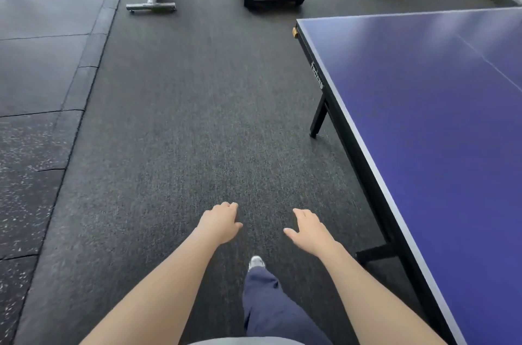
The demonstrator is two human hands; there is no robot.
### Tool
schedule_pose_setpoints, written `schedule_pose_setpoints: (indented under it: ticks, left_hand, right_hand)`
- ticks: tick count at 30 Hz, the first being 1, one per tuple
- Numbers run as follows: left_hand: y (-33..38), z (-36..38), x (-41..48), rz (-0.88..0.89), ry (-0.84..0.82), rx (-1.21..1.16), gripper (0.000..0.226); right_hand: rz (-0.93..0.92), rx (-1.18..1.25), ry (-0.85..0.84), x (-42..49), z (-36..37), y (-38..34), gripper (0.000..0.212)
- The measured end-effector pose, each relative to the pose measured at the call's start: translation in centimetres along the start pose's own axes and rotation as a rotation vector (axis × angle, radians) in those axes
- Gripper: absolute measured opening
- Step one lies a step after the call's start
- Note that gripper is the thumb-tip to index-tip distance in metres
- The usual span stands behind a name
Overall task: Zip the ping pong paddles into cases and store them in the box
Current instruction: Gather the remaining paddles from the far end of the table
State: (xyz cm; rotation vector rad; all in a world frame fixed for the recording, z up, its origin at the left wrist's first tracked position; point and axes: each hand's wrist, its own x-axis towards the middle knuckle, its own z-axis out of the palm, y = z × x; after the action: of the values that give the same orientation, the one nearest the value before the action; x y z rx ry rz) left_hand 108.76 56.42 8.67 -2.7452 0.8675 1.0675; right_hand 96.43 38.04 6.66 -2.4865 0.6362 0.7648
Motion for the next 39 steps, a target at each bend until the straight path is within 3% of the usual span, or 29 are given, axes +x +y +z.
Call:
schedule_pose_setpoints:
  ticks: [18,24,39]
  left_hand:
    - [-8.2,-26.6,27.9,-0.013,0.098,-0.061,0.050]
    - [-11.6,-36.9,39.1,0.008,0.032,0.011,0.049]
    - [-5.0,-59.7,66.1,0.154,0.032,0.123,0.057]
  right_hand:
    - [-0.064,-0.042,0.027,31.3,-23.4,-9.4,0.065]
    - [-0.061,-0.063,0.064,42.4,-32.6,-13.6,0.064]
    - [0.037,0.093,0.145,66.7,-53.6,-10.9,0.063]
